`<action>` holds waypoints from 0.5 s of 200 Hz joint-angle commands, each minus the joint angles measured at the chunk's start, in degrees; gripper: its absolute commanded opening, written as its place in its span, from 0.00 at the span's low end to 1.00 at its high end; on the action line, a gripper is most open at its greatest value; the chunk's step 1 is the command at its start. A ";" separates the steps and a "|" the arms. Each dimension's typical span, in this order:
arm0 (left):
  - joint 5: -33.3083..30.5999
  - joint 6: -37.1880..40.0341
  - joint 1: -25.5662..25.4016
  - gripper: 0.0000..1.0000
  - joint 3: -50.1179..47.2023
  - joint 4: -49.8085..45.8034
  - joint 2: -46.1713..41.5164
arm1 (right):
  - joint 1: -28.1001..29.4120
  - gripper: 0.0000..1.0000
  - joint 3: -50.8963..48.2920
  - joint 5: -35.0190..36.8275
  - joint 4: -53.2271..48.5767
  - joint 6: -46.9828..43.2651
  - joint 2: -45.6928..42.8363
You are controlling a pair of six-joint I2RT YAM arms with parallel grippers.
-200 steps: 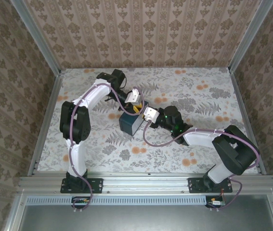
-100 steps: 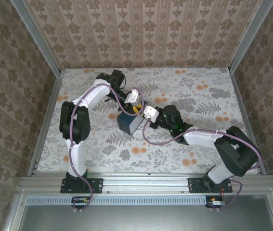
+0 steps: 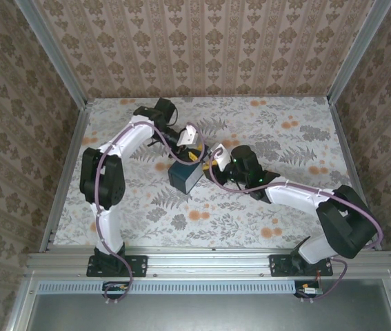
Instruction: Unlock the padlock with the key
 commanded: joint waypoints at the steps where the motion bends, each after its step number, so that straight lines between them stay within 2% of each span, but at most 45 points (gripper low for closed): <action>1: 3.77 -3.00 2.79 0.48 1.80 0.27 -2.49 | -2.00 0.32 1.42 0.18 -5.86 -0.21 -2.85; 26: 6.59 -7.24 5.35 0.48 1.97 1.86 -3.51 | -2.90 0.39 2.03 -0.38 -5.32 -2.23 -6.24; 51: 3.94 -24.86 6.29 0.47 -4.78 19.08 -8.25 | -1.71 0.42 6.06 -0.79 -6.74 -7.32 -4.46; 66: -2.60 -37.59 5.57 0.44 -9.61 29.99 -12.16 | -0.01 0.44 8.41 -0.05 -5.74 -10.80 -1.34; 80: -12.11 -50.42 4.67 0.44 -13.89 39.26 -16.27 | 1.83 0.45 10.49 1.82 -6.07 -13.41 0.76; 91: -20.46 -60.03 4.54 0.45 -16.44 43.26 -18.67 | 3.31 0.47 11.44 2.93 -7.15 -15.40 1.93; 100: -26.04 -67.02 4.63 0.44 -17.17 42.89 -19.96 | 4.59 0.49 11.33 3.90 -7.50 -17.27 2.45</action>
